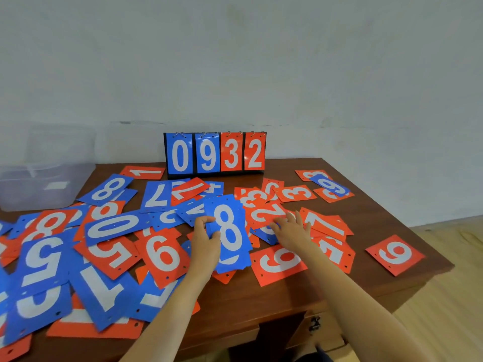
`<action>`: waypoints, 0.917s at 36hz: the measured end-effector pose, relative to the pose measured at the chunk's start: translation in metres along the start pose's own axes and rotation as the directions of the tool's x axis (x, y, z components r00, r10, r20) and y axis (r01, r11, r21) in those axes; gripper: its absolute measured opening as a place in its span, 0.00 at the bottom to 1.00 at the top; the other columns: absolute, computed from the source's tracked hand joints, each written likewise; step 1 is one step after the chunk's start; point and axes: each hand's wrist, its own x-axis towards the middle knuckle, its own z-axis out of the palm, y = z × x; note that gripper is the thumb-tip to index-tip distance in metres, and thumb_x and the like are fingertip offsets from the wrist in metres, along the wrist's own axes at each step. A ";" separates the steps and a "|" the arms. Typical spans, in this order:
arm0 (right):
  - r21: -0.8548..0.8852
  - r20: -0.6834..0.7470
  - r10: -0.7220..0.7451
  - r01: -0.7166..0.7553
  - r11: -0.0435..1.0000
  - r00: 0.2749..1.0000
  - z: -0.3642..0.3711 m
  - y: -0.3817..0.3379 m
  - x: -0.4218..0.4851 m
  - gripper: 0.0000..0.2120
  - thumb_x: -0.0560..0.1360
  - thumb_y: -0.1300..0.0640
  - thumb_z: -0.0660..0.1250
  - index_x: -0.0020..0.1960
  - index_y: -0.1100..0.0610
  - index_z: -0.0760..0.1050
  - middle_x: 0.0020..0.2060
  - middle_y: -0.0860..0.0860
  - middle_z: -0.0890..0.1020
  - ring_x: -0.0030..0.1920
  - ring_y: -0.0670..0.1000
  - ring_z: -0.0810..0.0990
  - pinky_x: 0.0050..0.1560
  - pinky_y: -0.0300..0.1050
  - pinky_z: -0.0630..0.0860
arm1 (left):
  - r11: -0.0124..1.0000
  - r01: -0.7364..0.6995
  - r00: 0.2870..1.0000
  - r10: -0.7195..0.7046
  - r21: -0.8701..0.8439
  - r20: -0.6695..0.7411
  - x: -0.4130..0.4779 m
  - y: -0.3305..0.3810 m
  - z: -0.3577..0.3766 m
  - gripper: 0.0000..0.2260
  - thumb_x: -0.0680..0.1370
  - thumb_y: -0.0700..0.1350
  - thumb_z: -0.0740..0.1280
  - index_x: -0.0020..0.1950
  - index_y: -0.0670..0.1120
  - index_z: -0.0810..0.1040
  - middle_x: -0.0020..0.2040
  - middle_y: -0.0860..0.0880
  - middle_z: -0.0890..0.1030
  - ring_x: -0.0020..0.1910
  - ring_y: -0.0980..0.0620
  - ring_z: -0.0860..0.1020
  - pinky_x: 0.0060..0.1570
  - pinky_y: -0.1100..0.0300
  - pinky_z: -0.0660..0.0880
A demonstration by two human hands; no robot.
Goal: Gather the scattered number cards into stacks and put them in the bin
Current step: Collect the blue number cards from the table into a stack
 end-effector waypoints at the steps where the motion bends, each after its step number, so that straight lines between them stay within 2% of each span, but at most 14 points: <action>1: -0.037 0.019 0.004 -0.003 0.999 1.000 0.000 0.005 0.002 0.21 0.82 0.48 0.49 0.74 0.45 0.58 0.77 0.55 0.50 0.76 0.61 0.39 0.69 0.71 0.46 | 1.000 0.000 1.000 0.000 0.004 0.007 0.001 0.000 0.003 0.12 0.79 0.34 0.60 0.57 0.48 0.68 0.43 0.59 0.69 0.33 0.62 0.68 0.33 0.66 0.68; 3: -0.017 0.028 0.054 -0.053 0.998 0.998 -0.001 0.012 0.005 0.23 0.82 0.46 0.49 0.76 0.45 0.53 0.77 0.54 0.47 0.75 0.61 0.37 0.69 0.72 0.43 | 1.000 -0.005 1.000 0.005 0.024 0.017 0.002 0.000 0.008 0.12 0.79 0.34 0.59 0.57 0.48 0.67 0.43 0.58 0.70 0.33 0.61 0.68 0.31 0.68 0.67; 7: 0.177 -0.016 0.172 -0.167 0.970 0.985 -0.006 0.017 0.012 0.27 0.81 0.42 0.49 0.77 0.48 0.49 0.77 0.53 0.47 0.76 0.58 0.39 0.71 0.67 0.42 | 0.999 -0.017 0.999 0.015 0.048 0.045 0.002 -0.001 0.015 0.12 0.79 0.34 0.59 0.57 0.49 0.67 0.45 0.59 0.70 0.32 0.59 0.69 0.29 0.67 0.67; 9: 0.173 -0.117 0.080 -0.059 0.983 0.990 -0.007 0.014 0.011 0.28 0.80 0.41 0.52 0.76 0.51 0.56 0.76 0.54 0.55 0.76 0.56 0.47 0.73 0.61 0.49 | 0.998 -0.021 0.999 0.019 0.056 0.051 0.004 -0.002 0.016 0.12 0.79 0.34 0.59 0.57 0.50 0.67 0.46 0.59 0.70 0.31 0.58 0.69 0.26 0.67 0.67; 11: 0.109 -0.214 -0.088 0.114 0.987 0.973 -0.007 0.009 0.003 0.25 0.78 0.41 0.58 0.70 0.53 0.67 0.71 0.52 0.67 0.73 0.53 0.60 0.70 0.52 0.61 | 0.998 -0.031 0.998 0.028 0.063 0.051 0.005 -0.003 0.017 0.12 0.79 0.34 0.59 0.57 0.50 0.67 0.46 0.58 0.71 0.31 0.57 0.69 0.24 0.69 0.66; 12: 0.084 -0.219 -0.151 0.173 0.981 0.964 -0.006 0.005 -0.002 0.24 0.77 0.40 0.60 0.67 0.53 0.71 0.68 0.51 0.70 0.69 0.52 0.64 0.67 0.48 0.66 | 0.998 -0.034 0.998 0.031 0.061 0.049 0.006 -0.003 0.017 0.12 0.79 0.34 0.59 0.57 0.50 0.67 0.46 0.58 0.71 0.31 0.57 0.69 0.24 0.70 0.66; 14: 0.050 -0.159 -0.205 0.215 0.975 0.966 -0.003 -0.002 -0.011 0.24 0.75 0.39 0.63 0.65 0.54 0.73 0.64 0.50 0.73 0.64 0.50 0.70 0.60 0.45 0.71 | 0.998 -0.032 0.998 0.030 0.053 0.046 0.007 -0.003 0.017 0.12 0.79 0.34 0.60 0.56 0.50 0.67 0.46 0.59 0.70 0.33 0.58 0.71 0.25 0.70 0.68; 17: 0.028 -0.098 -0.184 0.187 0.982 0.978 0.000 -0.010 -0.016 0.24 0.77 0.42 0.62 0.66 0.56 0.70 0.63 0.52 0.74 0.61 0.51 0.73 0.57 0.44 0.74 | 0.999 -0.025 0.999 0.022 0.048 0.045 0.007 -0.003 0.017 0.12 0.79 0.34 0.60 0.56 0.49 0.67 0.47 0.59 0.70 0.34 0.57 0.71 0.26 0.70 0.68; 21: -0.070 -0.062 -0.192 0.187 0.980 0.980 -0.003 -0.021 -0.019 0.18 0.80 0.47 0.56 0.60 0.60 0.72 0.56 0.56 0.76 0.55 0.53 0.76 0.52 0.45 0.76 | 0.999 -0.017 0.999 0.015 0.045 0.041 0.005 -0.003 0.016 0.12 0.78 0.34 0.60 0.56 0.49 0.68 0.44 0.57 0.71 0.33 0.56 0.70 0.29 0.63 0.68; 26: -0.082 -0.058 -0.159 0.154 0.985 0.986 -0.009 -0.032 -0.023 0.13 0.80 0.54 0.56 0.53 0.61 0.74 0.45 0.55 0.77 0.42 0.52 0.77 0.37 0.41 0.72 | 1.000 -0.013 0.999 0.012 0.028 0.032 -0.001 0.004 0.010 0.12 0.79 0.34 0.60 0.56 0.49 0.67 0.45 0.60 0.69 0.34 0.60 0.70 0.32 0.65 0.69; 29: -0.141 -0.171 -0.215 0.192 0.971 0.962 -0.022 -0.034 -0.026 0.12 0.79 0.56 0.56 0.54 0.60 0.75 0.49 0.54 0.78 0.47 0.54 0.79 0.44 0.45 0.76 | 0.999 -0.044 0.999 0.043 0.026 0.030 -0.003 0.009 0.004 0.11 0.79 0.34 0.60 0.56 0.49 0.67 0.45 0.60 0.69 0.34 0.60 0.70 0.32 0.65 0.69; 33: -0.190 -0.313 -0.287 0.236 0.953 0.905 -0.042 -0.030 -0.039 0.13 0.79 0.55 0.57 0.58 0.58 0.75 0.55 0.53 0.78 0.51 0.53 0.79 0.47 0.46 0.77 | 0.998 -0.061 0.998 0.061 0.022 0.006 -0.005 0.014 -0.005 0.11 0.79 0.34 0.59 0.56 0.49 0.67 0.46 0.63 0.67 0.36 0.60 0.71 0.31 0.65 0.70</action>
